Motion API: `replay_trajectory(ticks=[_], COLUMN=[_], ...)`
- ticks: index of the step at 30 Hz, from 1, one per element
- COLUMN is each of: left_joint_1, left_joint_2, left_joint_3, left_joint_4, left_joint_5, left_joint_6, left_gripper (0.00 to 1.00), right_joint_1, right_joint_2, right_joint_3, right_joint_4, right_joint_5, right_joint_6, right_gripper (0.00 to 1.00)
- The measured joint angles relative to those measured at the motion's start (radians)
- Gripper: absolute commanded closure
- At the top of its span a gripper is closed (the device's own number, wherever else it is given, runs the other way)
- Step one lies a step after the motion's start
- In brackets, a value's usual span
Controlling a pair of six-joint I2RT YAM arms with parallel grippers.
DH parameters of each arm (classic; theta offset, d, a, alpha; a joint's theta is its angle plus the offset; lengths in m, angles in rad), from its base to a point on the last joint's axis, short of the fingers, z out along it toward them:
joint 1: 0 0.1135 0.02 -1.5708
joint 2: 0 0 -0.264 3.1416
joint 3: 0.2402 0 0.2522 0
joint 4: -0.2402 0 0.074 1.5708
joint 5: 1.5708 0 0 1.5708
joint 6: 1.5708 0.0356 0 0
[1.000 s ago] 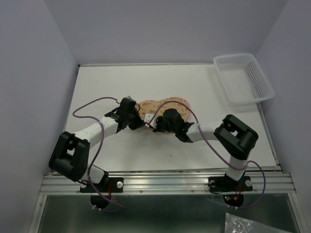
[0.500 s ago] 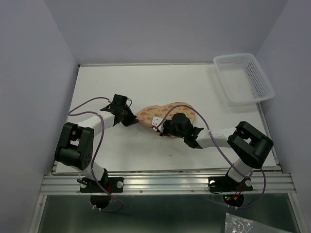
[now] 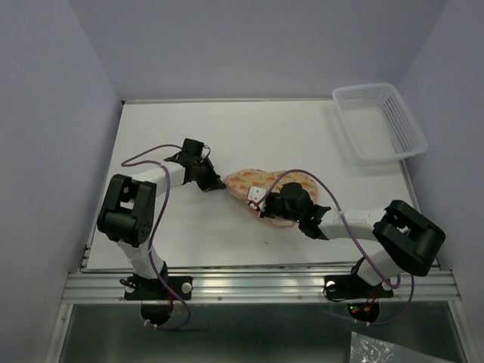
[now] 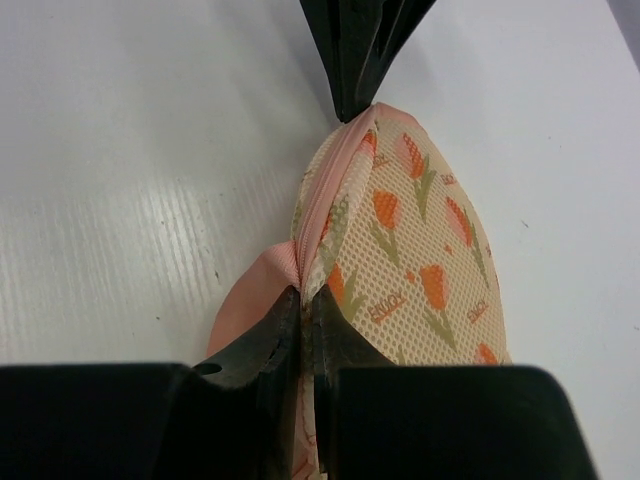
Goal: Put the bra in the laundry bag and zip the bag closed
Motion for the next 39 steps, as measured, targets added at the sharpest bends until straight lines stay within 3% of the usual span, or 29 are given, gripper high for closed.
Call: replay_trajectory(ticks=[4, 7, 8, 10, 17, 20, 29, 39], left_joint_1=[0.000, 0.000, 0.001, 0.002, 0.002, -0.034, -0.083, -0.113], left_joint_2=[-0.002, -0.019, -0.031, -0.061, -0.160, -0.204, -0.303, -0.367], left_joint_3=[-0.001, -0.014, -0.026, -0.055, -0.122, -0.147, -0.185, -0.215], left_joint_4=[0.001, 0.018, 0.026, 0.045, 0.086, 0.093, 0.090, 0.077], left_joint_5=[0.006, 0.000, -0.006, -0.056, -0.177, -0.188, -0.186, -0.186], left_joint_6=[0.024, 0.040, 0.044, 0.055, 0.046, 0.026, -0.014, -0.045], left_gripper=[1.00, 1.00, 1.00, 1.00, 1.00, 1.00, 1.00, 1.00], right_joint_1=[0.000, 0.000, 0.000, 0.000, -0.002, -0.002, 0.023, 0.090], right_joint_2=[0.002, 0.022, 0.033, 0.052, 0.092, 0.082, 0.116, 0.158], right_joint_3=[-0.003, 0.001, 0.006, 0.028, 0.228, 0.281, 0.328, 0.352], right_joint_4=[-0.002, -0.001, -0.002, -0.023, -0.294, -0.333, -0.388, -0.270], right_joint_5=[0.029, 0.045, 0.050, 0.056, 0.024, -0.014, -0.031, 0.075], right_joint_6=[0.011, 0.018, 0.019, 0.026, 0.048, 0.052, 0.054, 0.028], right_gripper=[0.96, 0.79, 0.44, 0.01, 0.00, 0.00, 0.00, 0.01])
